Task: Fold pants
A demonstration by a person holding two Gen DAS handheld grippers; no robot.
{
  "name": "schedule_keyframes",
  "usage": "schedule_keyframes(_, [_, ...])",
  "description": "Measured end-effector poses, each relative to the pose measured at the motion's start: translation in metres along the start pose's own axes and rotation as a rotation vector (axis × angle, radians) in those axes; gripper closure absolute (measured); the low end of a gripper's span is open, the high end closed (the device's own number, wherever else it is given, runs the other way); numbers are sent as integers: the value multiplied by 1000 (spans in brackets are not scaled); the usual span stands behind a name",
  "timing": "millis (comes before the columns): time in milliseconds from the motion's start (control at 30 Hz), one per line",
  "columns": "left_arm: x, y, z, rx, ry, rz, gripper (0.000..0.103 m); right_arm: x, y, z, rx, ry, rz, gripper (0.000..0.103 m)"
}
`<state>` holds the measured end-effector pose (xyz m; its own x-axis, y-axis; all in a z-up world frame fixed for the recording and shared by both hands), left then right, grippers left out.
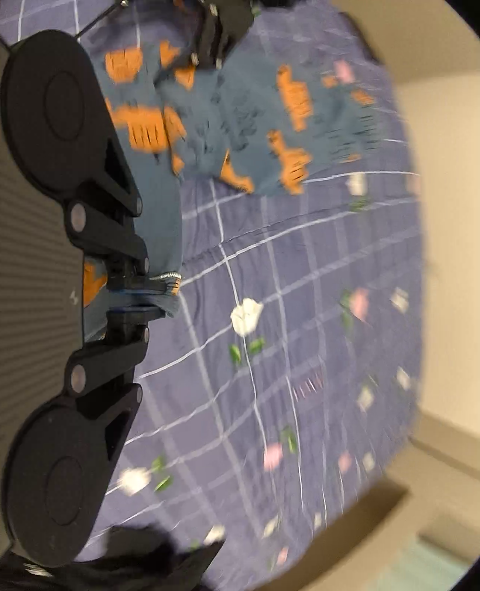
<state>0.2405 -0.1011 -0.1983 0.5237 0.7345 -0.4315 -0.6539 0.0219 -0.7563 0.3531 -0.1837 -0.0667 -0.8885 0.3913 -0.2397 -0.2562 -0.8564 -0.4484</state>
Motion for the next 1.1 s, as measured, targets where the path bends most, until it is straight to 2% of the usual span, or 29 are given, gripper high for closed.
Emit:
schedule_keyframes(67, [0, -9, 6, -30, 11, 25, 23, 3, 19, 37, -76, 20, -69, 97])
schedule_keyframes(167, [-10, -16, 0, -25, -40, -1, 24, 3, 54, 82, -147, 46, -160, 96])
schedule_keyframes(233, [-21, -13, -14, 23, -65, -52, 32, 9, 77, 97, -176, 58, -200, 96])
schedule_keyframes(300, [-31, -1, -36, 125, -111, -126, 55, 13, 95, 104, -197, 72, -241, 96])
schedule_keyframes(333, [-32, 3, -42, 152, -134, -153, 56, 13, 102, 108, -209, 72, -258, 96])
schedule_keyframes(367, [-35, 7, -47, 162, -163, -194, 57, 16, 108, 112, -224, 73, -275, 96])
schedule_keyframes(433, [-35, 10, -51, 170, -218, -232, 64, 22, 120, 115, -251, 66, -302, 96])
schedule_keyframes(500, [-32, 5, -49, 167, -259, -211, 86, 27, 133, 115, -268, 69, -311, 96])
schedule_keyframes(567, [-32, -4, -44, 154, -284, -205, 99, 29, 143, 114, -275, 80, -322, 96])
schedule_keyframes(733, [-49, -30, -33, 91, -310, -238, 100, 21, 166, 109, -291, 110, -367, 96])
schedule_keyframes(867, [-67, -17, -47, 171, -308, -322, 99, 24, 190, 132, -359, 124, -376, 96])
schedule_keyframes(967, [-69, 3, -59, 235, -330, -376, 99, 37, 232, 120, -294, 103, -407, 96])
schedule_keyframes(1100, [-68, 10, -59, 258, -352, -394, 97, 65, 279, 89, -221, 34, -493, 96])
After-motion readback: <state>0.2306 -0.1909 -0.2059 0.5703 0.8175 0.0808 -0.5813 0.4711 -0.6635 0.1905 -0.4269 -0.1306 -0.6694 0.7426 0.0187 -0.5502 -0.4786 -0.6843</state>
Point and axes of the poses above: each gripper's, at about its wrist camera, not at the fingertips, and z roughly against the way its jaws point, x to its left, y to its underside, the point moved 9 cm from there along -z, roughly the way its jaws point, and after that the axes turned 3 degrees about x, right-handed, at the moved point
